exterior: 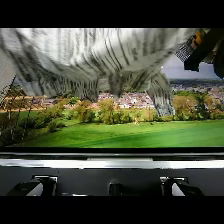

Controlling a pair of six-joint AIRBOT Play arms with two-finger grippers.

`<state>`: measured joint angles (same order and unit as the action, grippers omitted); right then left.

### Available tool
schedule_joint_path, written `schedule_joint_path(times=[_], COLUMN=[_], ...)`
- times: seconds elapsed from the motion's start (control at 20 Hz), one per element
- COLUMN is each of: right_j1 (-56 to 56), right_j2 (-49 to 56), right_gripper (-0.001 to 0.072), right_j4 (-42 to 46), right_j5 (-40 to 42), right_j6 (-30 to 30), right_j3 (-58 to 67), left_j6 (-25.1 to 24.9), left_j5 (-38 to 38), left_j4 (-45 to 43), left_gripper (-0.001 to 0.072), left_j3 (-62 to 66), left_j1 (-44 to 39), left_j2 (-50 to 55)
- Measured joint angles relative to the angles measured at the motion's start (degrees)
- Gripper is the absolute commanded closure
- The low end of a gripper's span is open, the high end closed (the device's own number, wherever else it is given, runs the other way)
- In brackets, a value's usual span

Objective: Fold the clothes and pants, and hang the long-sleeved shirts on hangers.

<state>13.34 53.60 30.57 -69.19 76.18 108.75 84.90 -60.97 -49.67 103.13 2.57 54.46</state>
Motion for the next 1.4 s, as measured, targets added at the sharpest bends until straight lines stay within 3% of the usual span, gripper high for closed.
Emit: schedule_joint_path(times=[0.3, 0.55, 0.75, 1.1, 1.25, 1.3, 1.35, 1.4], right_j1=[0.0, 0.0, -0.3, -9.9, -13.1, -13.7, -14.0, -14.2], right_j2=[-11.3, -7.0, 6.6, 42.1, 53.3, 55.5, 57.1, 58.2], right_gripper=[0.0681, 0.068, 0.068, 0.0673, 0.061, 0.0555, 0.0518, 0.0476], right_j4=[20.6, 23.9, 17.3, 13.1, 12.5, 12.4, 12.4, 12.4], right_j5=[4.2, 5.6, 5.9, 8.8, 12.4, 13.2, 13.5, 13.3], right_j6=[11.5, 16.7, 18.1, 17.5, 16.9, 16.9, 16.7, 16.5], right_j3=[6.2, 7.0, 7.1, 7.1, 7.1, 7.1, 7.1, 7.1], left_j6=[5.3, 8.8, 9.8, 10.1, 10.2, 10.3, 10.5, 10.5], left_j5=[-0.2, -0.7, 1.8, 10.2, 12.3, 12.6, 12.6, 12.7], left_j4=[-6.4, -8.4, -8.6, -9.4, -8.9, -8.7, -8.3, -8.0], left_gripper=[0.0688, 0.0688, 0.0688, 0.0688, 0.0687, 0.0683, 0.0633, 0.0433], left_j3=[2.2, -1.6, -9.2, -15.5, -16.0, -16.1, -16.1, -16.1], left_j1=[0.0, -0.1, -1.3, -6.6, -7.5, -7.6, -7.7, -7.7], left_j2=[-10.4, -10.1, -2.5, 24.1, 33.3, 35.6, 37.4, 38.5])
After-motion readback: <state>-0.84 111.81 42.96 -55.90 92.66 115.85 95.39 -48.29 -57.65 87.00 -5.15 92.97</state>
